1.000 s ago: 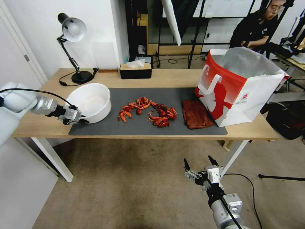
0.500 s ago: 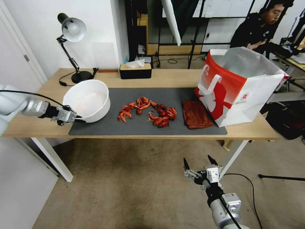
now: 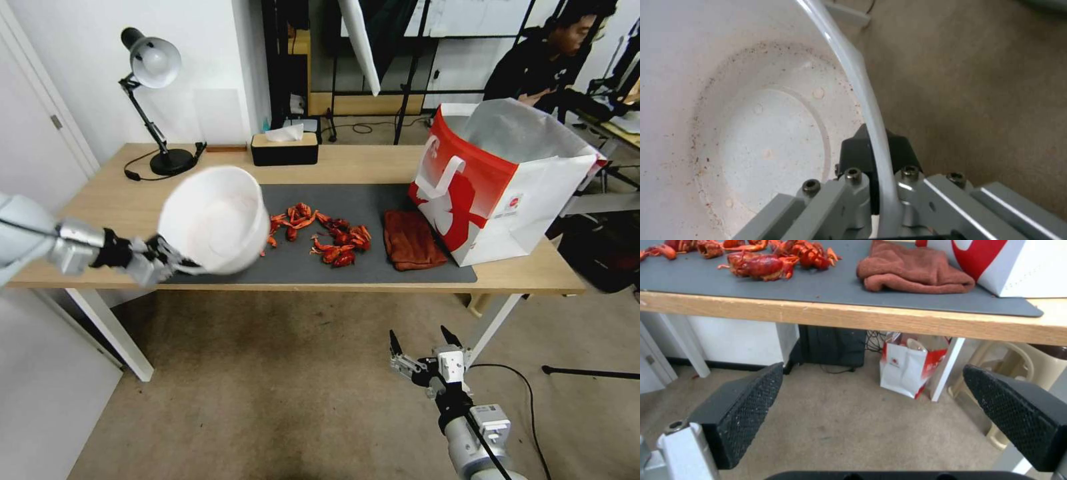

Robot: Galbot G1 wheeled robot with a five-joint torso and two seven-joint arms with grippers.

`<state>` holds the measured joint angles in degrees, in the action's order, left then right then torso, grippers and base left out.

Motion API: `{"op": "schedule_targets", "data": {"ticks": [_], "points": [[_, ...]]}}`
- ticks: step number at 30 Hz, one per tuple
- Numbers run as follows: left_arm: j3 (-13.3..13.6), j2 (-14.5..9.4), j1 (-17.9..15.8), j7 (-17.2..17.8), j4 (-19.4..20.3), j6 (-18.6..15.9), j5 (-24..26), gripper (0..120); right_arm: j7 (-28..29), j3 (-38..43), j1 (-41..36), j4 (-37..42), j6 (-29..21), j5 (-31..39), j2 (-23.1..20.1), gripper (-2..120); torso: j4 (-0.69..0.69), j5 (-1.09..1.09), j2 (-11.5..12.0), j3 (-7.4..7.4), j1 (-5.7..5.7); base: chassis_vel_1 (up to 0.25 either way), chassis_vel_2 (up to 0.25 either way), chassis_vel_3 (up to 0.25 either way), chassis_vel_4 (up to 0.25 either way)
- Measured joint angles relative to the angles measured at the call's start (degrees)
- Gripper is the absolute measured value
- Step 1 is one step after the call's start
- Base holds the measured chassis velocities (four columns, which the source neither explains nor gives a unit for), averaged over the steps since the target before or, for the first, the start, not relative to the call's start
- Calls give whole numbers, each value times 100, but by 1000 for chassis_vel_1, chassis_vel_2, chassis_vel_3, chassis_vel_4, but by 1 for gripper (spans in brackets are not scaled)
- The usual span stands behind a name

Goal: Sweep shrimp from table into container with towel, then put container into takeout bag.

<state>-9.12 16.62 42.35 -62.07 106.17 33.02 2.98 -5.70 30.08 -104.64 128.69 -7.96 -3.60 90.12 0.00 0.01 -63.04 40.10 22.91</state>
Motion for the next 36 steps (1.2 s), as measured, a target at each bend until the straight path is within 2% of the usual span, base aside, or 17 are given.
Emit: {"op": "schedule_targets", "data": {"ticks": [2,3,4,6,8,9,10,12,14,17,20,24,27,32,34,35,36], "points": [[-59,-8,138,-22,184,23,-67,0,0,17,-3,9,0,14,-5,100,-1,0,0,0,0,0,0,0,0],[-151,-15,342,-24,433,69,-196,0,0,33,-12,13,0,29,-7,100,-1,1,0,0,0,0,0,0,0],[-151,-15,342,-24,433,69,-196,0,0,33,-12,13,0,29,-7,100,-1,1,0,0,0,0,0,0,0],[-339,-7,730,-40,747,210,-577,0,-1,56,-17,14,1,44,1,100,-1,0,0,0,0,0,0,0,0],[-411,-2,853,-41,821,243,-679,0,0,60,-17,16,1,47,2,100,-1,0,0,0,0,0,0,0,0],[-552,19,1184,-41,1003,312,-938,0,-2,66,-10,19,1,52,2,100,2,0,0,0,0,0,0,0,0],[-574,64,1372,-46,1120,390,-1174,0,-2,75,-1,28,0,54,3,100,2,0,0,0,0,0,0,0,0],[-570,108,1439,-77,1179,441,-1314,0,-3,78,2,31,-1,54,7,100,2,-1,0,0,0,0,0,0,0],[-506,249,1546,-165,1275,573,-1693,0,-3,94,5,42,-4,54,28,100,0,-1,0,0,0,0,0,0,0],[-435,338,1583,-184,1277,679,-1889,0,-3,102,6,47,-6,54,40,100,0,-1,1,0,0,0,0,0,0],[-370,433,1633,-507,1308,729,-2102,0,-3,125,-1,56,-7,54,52,100,0,-1,1,0,0,0,0,0,0],[-243,515,1690,-744,1236,714,-2160,0,-4,148,-5,86,-8,59,53,100,0,0,1,0,0,0,0,0,0],[-154,573,1720,-787,1155,705,-2213,0,-4,159,-5,105,-11,71,51,100,0,-1,1,1,1,0,0,0,0],[47,835,1756,-823,753,694,-2386,0,-84,189,20,126,4,-26,28,100,1,0,1,0,1,0,0,0,0],[271,1030,1628,-809,382,717,-2518,0,-96,198,8,194,26,-83,25,100,0,-1,1,1,1,0,0,0,0],[271,1030,1628,-809,382,717,-2518,0,-96,198,8,194,26,-83,25,100,0,-1,1,1,1,0,0,0,0],[387,1116,1555,-790,205,727,-2568,0,-96,209,1,223,28,-92,25,100,0,-1,1,1,1,0,0,0,0]]}}
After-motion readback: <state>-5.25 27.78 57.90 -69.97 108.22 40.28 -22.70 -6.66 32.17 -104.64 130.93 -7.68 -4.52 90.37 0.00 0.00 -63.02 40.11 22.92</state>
